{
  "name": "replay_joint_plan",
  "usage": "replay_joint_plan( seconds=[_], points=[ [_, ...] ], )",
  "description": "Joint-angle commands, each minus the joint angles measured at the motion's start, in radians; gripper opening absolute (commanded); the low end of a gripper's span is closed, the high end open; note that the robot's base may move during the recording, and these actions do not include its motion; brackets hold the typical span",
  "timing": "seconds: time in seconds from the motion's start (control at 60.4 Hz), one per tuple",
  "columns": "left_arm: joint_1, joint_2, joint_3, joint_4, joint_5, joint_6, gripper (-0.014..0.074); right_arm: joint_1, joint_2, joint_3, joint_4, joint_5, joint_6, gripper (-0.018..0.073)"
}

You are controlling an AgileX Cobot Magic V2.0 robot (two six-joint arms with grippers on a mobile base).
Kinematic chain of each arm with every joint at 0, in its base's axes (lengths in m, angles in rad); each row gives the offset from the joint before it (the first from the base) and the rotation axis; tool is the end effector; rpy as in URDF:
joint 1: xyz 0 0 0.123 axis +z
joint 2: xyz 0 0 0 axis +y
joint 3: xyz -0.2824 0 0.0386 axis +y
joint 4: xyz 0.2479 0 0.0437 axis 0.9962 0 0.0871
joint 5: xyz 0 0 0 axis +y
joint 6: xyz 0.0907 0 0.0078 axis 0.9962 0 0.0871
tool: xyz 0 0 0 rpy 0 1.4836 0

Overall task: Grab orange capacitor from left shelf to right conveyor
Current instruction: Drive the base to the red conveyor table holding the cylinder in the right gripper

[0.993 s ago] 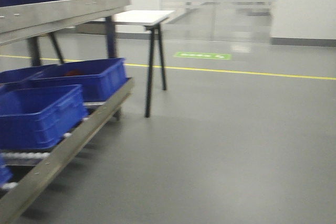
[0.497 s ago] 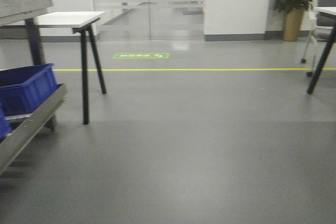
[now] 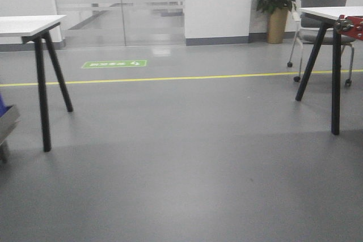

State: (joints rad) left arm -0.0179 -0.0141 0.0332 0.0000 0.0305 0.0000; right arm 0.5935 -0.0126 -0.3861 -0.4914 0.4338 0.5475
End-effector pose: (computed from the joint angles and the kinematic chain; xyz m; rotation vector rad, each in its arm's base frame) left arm 0.0567 -0.0010 0.1999 0.0137 1.5332 -0.0142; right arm 0.0246 -0.0053 0.3032 -0.2061 1.4737 0.4116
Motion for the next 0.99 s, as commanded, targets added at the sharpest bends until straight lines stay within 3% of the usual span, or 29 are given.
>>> replay_joint_plan(
  seconds=[0.0,0.976],
  points=[
    [0.001,0.006,-0.008,-0.006,-0.084,0.0,-0.0105,-0.001,-0.017,-0.026,-0.02,-0.082,-0.005,0.0054],
    [0.001,0.006,-0.008,-0.006,-0.084,0.0,-0.0105,-0.001,-0.017,-0.026,-0.02,-0.082,-0.005,0.0054]
  ],
)
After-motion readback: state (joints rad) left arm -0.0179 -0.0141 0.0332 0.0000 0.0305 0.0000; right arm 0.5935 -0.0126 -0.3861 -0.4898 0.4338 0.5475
